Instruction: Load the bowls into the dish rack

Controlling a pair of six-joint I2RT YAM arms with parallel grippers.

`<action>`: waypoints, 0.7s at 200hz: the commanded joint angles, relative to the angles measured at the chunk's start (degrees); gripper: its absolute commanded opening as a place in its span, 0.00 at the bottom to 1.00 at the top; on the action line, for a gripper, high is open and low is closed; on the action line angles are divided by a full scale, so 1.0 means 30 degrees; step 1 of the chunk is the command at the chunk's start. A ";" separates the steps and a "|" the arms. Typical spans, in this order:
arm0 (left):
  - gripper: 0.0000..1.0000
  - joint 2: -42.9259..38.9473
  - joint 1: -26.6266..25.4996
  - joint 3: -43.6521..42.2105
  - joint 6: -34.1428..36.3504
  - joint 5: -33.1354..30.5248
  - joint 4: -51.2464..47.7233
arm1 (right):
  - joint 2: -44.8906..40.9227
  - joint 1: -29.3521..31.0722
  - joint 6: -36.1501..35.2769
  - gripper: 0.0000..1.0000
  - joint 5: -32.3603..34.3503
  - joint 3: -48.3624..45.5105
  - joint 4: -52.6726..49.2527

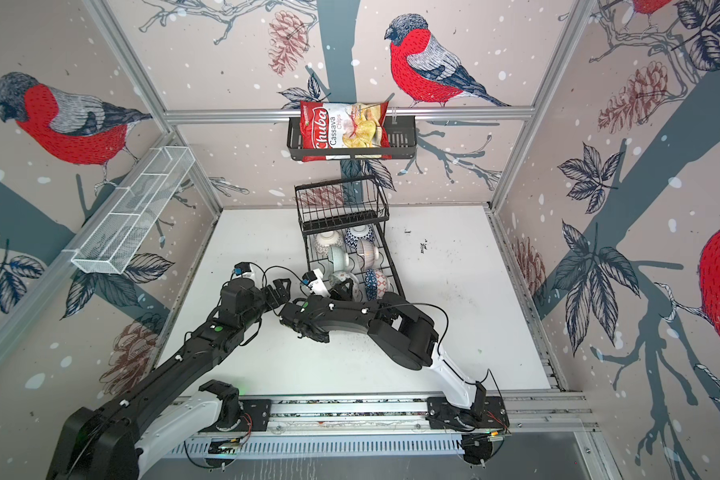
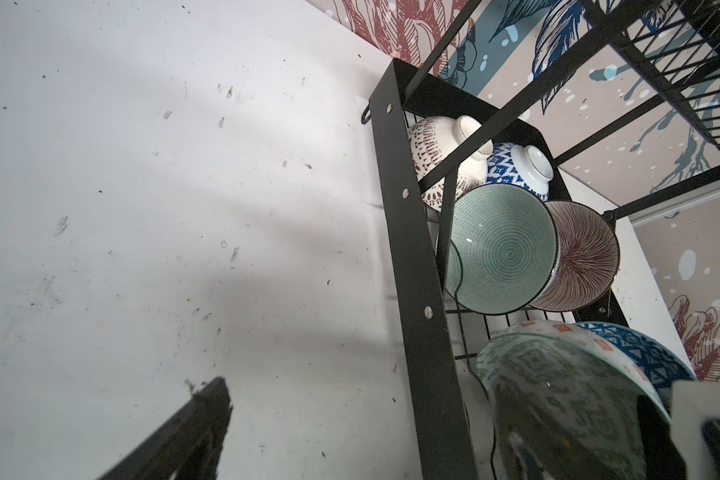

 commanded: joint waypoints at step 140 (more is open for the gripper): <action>0.97 -0.0116 0.0047 -0.0231 0.0194 -0.0170 0.0364 | -0.0232 0.0203 -0.1324 0.39 -0.6328 0.0281 0.2121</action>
